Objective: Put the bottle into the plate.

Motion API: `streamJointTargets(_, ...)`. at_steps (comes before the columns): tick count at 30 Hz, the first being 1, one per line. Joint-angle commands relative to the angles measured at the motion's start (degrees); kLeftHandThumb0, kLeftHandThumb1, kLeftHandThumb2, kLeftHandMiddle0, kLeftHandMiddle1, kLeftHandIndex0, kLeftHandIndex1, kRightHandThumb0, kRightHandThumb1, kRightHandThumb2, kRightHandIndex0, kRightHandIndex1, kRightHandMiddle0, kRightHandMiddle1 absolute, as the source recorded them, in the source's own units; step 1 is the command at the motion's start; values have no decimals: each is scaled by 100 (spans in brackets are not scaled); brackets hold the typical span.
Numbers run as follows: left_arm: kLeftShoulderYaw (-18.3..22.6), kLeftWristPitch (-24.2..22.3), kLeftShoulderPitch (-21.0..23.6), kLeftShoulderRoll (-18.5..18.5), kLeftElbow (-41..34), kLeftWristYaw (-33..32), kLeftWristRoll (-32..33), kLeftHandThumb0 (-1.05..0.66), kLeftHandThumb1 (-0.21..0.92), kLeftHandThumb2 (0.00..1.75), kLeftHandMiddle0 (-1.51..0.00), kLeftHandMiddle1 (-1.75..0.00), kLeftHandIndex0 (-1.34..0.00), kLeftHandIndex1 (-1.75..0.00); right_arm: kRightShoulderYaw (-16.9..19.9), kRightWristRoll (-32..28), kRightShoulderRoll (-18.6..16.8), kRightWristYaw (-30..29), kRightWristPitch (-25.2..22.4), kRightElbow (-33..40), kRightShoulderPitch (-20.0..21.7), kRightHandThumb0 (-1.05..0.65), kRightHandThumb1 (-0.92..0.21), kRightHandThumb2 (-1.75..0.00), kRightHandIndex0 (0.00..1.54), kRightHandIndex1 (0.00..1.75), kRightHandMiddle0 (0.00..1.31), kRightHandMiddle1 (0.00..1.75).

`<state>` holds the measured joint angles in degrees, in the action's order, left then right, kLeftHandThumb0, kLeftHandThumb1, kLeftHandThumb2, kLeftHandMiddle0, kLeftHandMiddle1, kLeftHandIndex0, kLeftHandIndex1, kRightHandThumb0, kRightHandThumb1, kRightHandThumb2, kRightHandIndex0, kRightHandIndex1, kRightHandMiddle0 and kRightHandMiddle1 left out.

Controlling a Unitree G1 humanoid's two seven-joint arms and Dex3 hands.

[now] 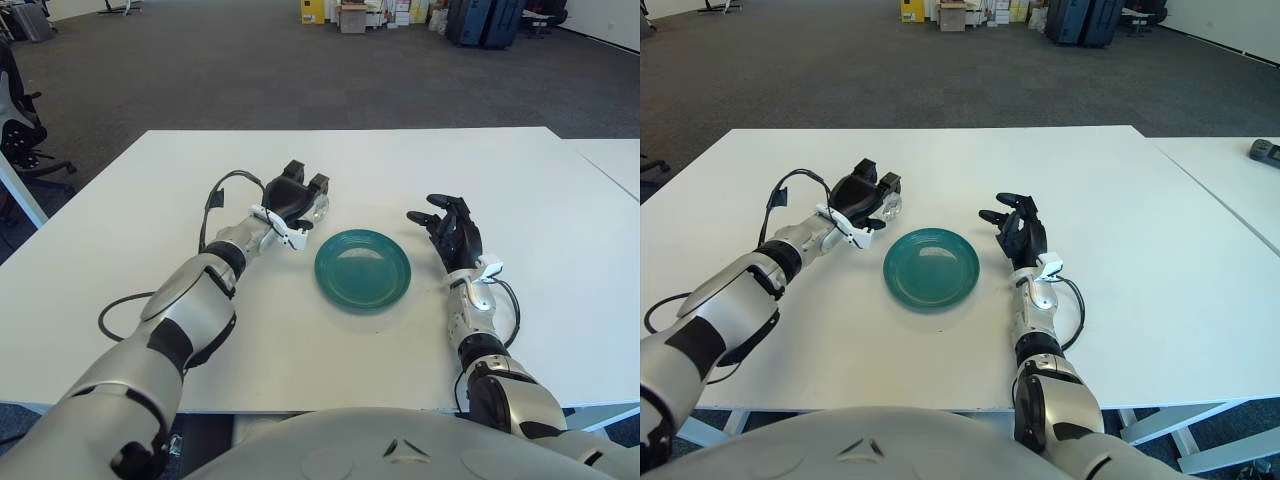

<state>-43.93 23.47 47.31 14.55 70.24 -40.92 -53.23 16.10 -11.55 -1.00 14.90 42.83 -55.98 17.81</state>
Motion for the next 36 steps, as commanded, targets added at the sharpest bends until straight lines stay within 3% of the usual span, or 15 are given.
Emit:
streamJointTargets(1, -44, 42, 218, 174, -303, -447, -168, -42, 48, 110, -104, -175, -48, -175, 73, -121, -86, 47, -70, -367, -422, -82, -92, -96, 65, 76, 25, 123)
streamJointTargets(8, -160, 152, 179, 319, -756, -1182, -513, -41, 49, 109, -106, -175, -47, -175, 62, -120, -85, 87, -107, -427, -378, -82, -92, -95, 65, 75, 24, 121)
streamJointTargets(19, -35, 458, 18, 627, -1496, -1700, -652, -42, 46, 113, -109, -175, -49, -175, 51, -80, -94, 55, -64, -466, -341, -81, -92, -95, 66, 75, 25, 122)
streamJointTargets(28, 66, 579, -228, 840, -2324, -1582, -658, -43, 44, 116, -110, -175, -51, -175, 43, -61, -90, 4, -82, -462, -341, -81, -92, -96, 65, 74, 25, 122)
streamJointTargets(36, 130, 621, -773, 931, -3539, -1065, -672, -43, 42, 118, -111, -175, -52, -175, 40, -63, -87, -17, -106, -471, -335, -82, -92, -96, 66, 75, 26, 123)
